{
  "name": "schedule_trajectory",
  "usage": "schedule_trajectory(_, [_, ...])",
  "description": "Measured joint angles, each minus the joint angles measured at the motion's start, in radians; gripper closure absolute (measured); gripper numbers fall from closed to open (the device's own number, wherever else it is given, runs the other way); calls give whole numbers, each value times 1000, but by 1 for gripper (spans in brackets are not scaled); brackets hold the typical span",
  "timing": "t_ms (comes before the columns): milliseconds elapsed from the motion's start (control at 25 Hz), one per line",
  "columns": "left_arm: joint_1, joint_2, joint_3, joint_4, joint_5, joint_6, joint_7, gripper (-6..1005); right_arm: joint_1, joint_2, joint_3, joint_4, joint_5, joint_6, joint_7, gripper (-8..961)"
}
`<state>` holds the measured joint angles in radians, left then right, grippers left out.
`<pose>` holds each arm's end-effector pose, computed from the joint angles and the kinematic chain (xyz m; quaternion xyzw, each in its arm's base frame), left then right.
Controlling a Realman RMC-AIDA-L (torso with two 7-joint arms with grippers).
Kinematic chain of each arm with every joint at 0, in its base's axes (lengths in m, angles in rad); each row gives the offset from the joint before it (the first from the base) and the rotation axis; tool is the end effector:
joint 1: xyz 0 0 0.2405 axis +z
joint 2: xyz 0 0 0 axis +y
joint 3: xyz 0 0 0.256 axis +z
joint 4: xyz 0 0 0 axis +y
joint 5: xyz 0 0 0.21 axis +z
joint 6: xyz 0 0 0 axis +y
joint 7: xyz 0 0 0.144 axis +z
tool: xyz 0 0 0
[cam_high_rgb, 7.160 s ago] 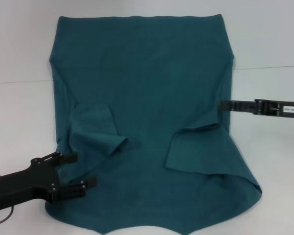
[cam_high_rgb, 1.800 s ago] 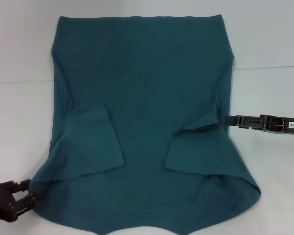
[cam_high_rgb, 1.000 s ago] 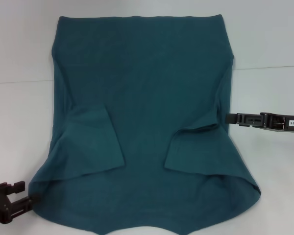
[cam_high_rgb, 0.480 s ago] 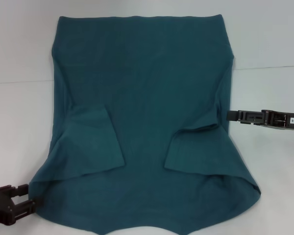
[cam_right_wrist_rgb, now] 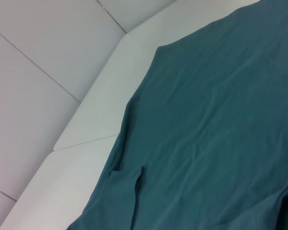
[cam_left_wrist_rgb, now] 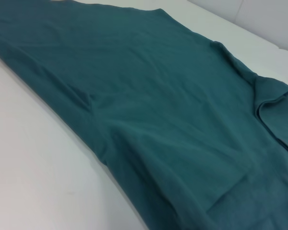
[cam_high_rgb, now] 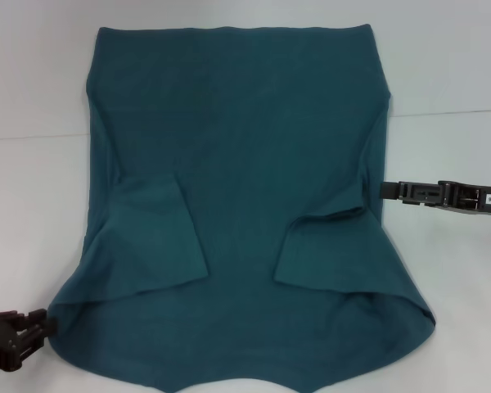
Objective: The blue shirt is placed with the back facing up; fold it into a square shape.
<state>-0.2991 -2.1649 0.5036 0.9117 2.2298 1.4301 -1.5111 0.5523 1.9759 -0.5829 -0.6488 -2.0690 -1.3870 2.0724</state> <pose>-0.3527 0.2770 0.0279 -0.8809 -0.3650 -0.1352 0.2693 0.3014 0.3652 0.0546 -0.7885 0.5316 0.2496 0.1826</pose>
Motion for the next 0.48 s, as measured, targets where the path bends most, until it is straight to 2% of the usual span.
schedule_trajectory(40, [0, 0, 0, 1, 0, 0, 0, 751, 0, 0, 0, 0, 0, 0, 0, 119])
schedule_trajectory(480, [0, -1, 19, 1, 1, -1, -1, 972, -3, 1, 1, 0, 0, -2, 0, 120])
